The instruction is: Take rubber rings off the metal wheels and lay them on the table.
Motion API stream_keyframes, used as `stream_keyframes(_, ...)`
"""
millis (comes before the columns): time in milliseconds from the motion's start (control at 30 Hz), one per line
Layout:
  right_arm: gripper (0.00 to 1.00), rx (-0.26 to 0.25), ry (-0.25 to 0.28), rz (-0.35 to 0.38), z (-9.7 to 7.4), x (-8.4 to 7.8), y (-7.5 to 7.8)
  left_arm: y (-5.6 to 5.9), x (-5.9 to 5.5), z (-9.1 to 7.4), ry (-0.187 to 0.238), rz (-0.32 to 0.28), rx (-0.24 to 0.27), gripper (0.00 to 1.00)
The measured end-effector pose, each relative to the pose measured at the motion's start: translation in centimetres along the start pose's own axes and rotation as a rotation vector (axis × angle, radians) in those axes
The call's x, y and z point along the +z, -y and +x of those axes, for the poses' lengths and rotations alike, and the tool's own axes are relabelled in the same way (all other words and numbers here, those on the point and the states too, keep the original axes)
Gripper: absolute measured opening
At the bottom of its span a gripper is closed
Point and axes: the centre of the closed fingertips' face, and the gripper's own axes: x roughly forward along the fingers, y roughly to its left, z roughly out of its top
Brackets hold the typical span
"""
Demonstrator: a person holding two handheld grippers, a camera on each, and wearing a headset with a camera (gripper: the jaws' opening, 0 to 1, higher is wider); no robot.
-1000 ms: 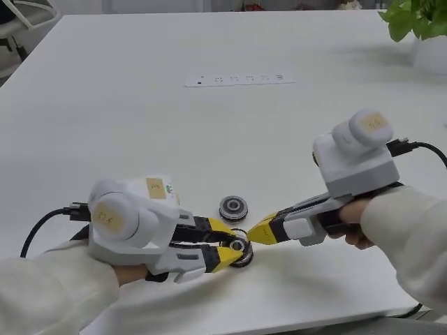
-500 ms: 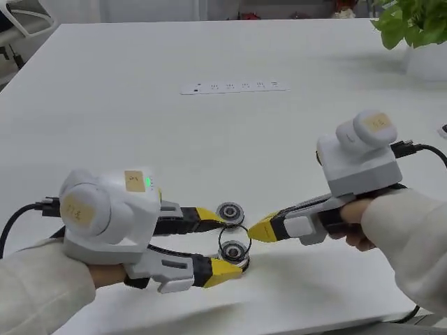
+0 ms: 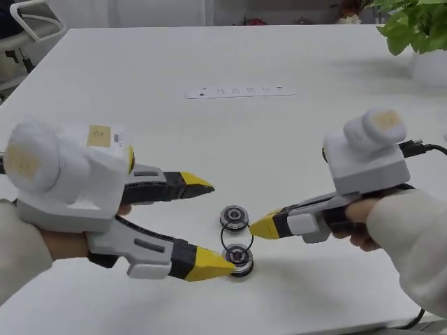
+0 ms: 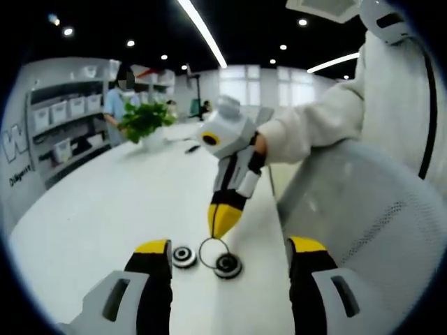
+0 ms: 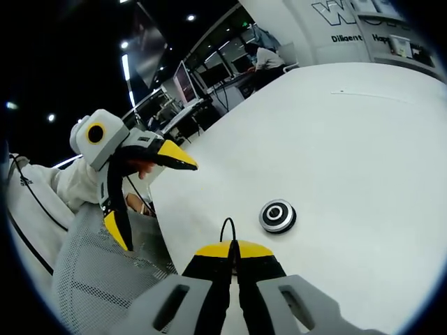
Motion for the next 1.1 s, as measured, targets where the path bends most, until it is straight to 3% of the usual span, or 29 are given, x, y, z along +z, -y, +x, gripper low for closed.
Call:
stream_keyframes(167, 0.0, -0.004, 0.015, -0.007, -0.2, 0.7, -0.4, -0.1, -0.4, -3.0, -0.022, 0.012, 0.03, 0.78)
stream_keyframes(400, 0.0, 0.003, 0.055, 0.011, -0.5, 1.8, -1.2, -0.9, -1.0, -7.0, -0.009, -0.015, 0.119, 0.85)
stream_keyframes(500, 0.0, 0.009, 0.057, 0.008, -0.3, 2.0, -1.7, -1.1, -1.8, -8.5, -0.021, -0.03, 0.161, 0.86)
stream_keyframes(700, 0.0, 0.029, 0.04, -0.017, 0.3, 2.0, -2.8, -1.2, -3.1, -10.4, -0.017, -0.075, 0.22, 0.86)
stream_keyframes(1100, 0.0, 0.065, 0.004, -0.047, 1.4, 1.3, -4.5, 0.1, -5.6, -11.9, -0.01, -0.15, 0.277, 0.85)
